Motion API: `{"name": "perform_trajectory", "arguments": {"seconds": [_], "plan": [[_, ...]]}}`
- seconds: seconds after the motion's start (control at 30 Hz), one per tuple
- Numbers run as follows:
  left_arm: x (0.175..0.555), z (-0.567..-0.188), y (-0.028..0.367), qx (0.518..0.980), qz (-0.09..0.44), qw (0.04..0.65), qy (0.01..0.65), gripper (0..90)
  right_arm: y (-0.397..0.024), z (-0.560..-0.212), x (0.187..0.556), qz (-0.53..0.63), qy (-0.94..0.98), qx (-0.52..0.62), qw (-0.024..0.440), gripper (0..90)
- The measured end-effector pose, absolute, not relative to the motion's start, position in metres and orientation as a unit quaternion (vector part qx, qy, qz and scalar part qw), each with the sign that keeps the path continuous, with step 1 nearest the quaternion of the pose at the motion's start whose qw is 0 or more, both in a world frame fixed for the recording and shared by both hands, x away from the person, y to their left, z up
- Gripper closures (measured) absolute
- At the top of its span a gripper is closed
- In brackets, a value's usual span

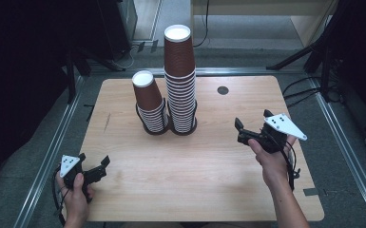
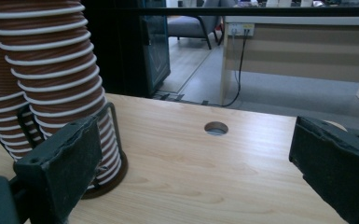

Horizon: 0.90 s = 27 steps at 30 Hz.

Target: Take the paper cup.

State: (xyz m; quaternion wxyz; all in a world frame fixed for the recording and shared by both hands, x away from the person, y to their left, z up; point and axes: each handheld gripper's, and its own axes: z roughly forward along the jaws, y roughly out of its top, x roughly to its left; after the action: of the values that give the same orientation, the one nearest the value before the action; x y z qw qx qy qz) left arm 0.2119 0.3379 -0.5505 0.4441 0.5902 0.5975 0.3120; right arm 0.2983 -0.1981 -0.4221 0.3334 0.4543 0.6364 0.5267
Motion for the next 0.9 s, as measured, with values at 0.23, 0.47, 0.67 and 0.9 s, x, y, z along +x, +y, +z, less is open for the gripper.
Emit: {"name": "perform_trajectory", "arguments": {"seconds": [0.23,0.47,0.67,0.9], "plan": [[0.212,-0.551,0.338,0.588,0.312,0.446,0.599,0.3,-0.177,-0.412,0.305,0.536,0.641,0.441,0.328,2.3],[0.213,-0.550,0.338,0.588,0.310,0.445,0.600,0.3,-0.155,-0.404,0.310,0.542,0.647,0.427,0.324,2.3],[0.213,-0.551,0.338,0.588,0.310,0.441,0.602,0.3,-0.138,-0.397,0.315,0.549,0.650,0.416,0.321,2.3],[0.213,-0.551,0.339,0.587,0.310,0.442,0.603,0.3,-0.119,-0.387,0.321,0.558,0.649,0.406,0.319,2.3]]}}
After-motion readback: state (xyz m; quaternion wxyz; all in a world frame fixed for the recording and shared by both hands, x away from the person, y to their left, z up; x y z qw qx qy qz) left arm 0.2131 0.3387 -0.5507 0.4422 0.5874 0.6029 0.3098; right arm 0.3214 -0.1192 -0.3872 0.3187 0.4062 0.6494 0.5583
